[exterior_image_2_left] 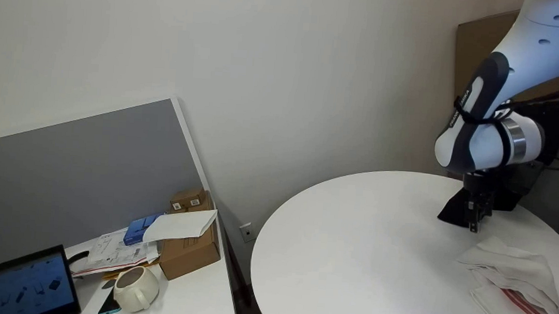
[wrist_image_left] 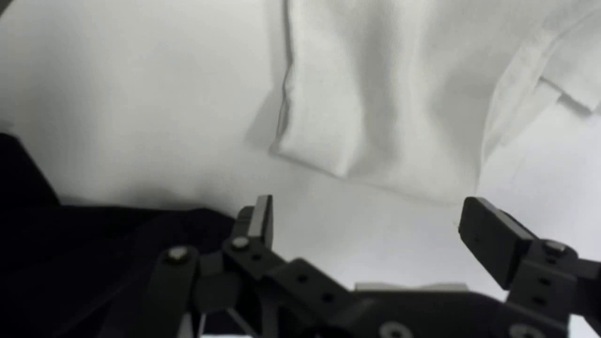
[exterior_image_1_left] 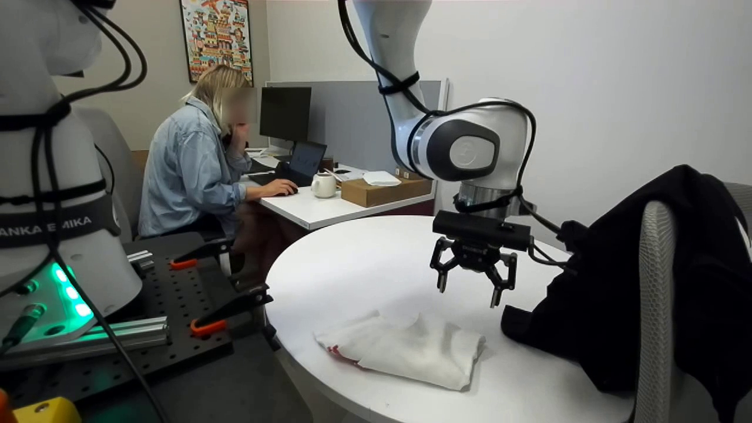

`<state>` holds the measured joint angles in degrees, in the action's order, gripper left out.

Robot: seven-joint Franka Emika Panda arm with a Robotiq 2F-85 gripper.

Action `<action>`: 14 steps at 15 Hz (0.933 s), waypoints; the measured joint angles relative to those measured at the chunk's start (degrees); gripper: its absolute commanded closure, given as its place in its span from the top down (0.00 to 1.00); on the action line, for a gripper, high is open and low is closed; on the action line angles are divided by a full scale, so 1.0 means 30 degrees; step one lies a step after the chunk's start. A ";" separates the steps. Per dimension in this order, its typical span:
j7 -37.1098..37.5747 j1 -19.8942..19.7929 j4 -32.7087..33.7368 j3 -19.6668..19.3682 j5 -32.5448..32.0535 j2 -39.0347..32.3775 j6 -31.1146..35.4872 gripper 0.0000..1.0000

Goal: Use the towel to wipe the table

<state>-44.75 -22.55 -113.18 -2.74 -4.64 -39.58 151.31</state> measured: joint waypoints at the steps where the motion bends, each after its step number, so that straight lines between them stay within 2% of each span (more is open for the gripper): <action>1: 0.0626 0.0016 -0.0059 0.0040 0.0287 0.0506 -0.0117 1.00; 9: 0.5440 0.0650 -0.1311 0.0029 0.0761 0.4656 -0.2591 1.00; 14: 0.6349 0.1011 -0.2676 0.0012 0.1222 0.7685 -0.4462 1.00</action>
<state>-25.70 -19.52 -121.20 -2.70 -0.98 -16.52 137.92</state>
